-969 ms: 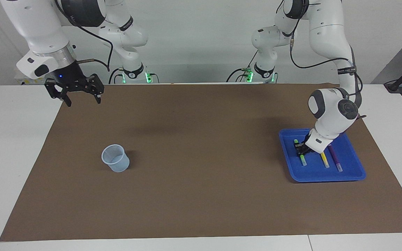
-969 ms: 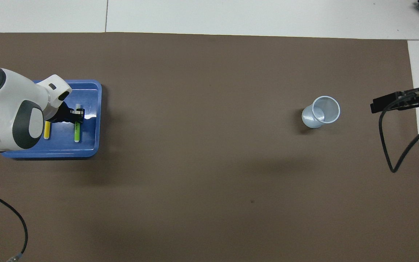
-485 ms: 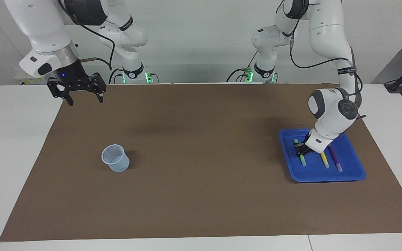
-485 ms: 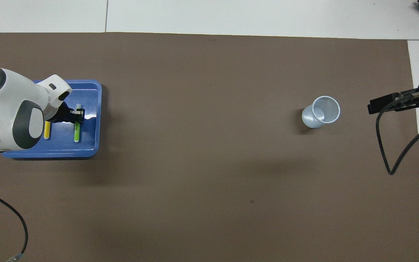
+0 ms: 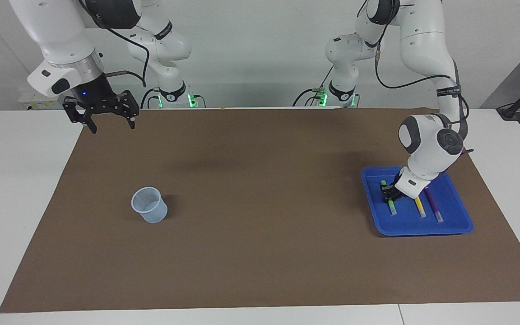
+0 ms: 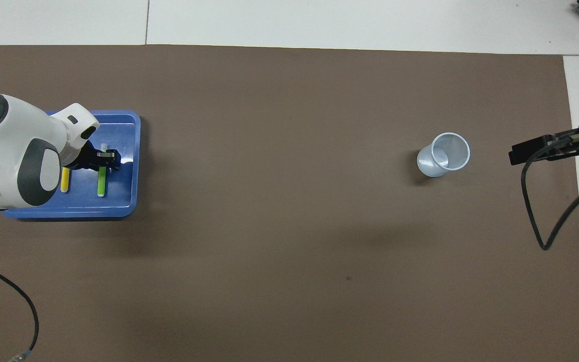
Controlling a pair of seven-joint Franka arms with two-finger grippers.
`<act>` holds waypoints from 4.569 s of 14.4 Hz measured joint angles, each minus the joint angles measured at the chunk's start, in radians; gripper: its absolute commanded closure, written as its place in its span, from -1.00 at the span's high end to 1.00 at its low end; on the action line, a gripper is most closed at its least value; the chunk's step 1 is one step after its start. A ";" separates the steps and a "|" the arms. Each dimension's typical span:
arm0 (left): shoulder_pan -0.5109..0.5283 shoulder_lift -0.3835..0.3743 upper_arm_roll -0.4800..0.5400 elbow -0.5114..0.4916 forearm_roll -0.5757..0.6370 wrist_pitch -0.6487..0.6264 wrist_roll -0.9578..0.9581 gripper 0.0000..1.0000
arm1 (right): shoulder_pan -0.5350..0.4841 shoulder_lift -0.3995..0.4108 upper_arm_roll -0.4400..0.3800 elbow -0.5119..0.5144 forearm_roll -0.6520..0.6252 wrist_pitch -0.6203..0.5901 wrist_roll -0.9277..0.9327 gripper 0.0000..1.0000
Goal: Right arm passes pens to left for tray arrangement
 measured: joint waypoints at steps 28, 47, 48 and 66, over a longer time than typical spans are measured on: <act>-0.004 -0.133 -0.020 0.327 0.001 -0.459 0.001 1.00 | 0.010 -0.001 0.000 0.000 0.000 0.000 0.000 1.00; -0.029 -0.387 -0.057 0.355 0.001 -0.808 0.012 1.00 | 0.027 -0.011 0.000 -0.002 0.000 0.000 0.000 1.00; -0.029 -0.387 -0.055 0.358 0.001 -0.805 0.023 1.00 | 0.027 -0.011 0.000 -0.002 0.000 0.000 0.000 1.00; -0.027 -0.388 -0.041 0.337 0.001 -0.744 0.049 1.00 | 0.027 -0.011 0.000 -0.002 0.000 0.000 0.000 1.00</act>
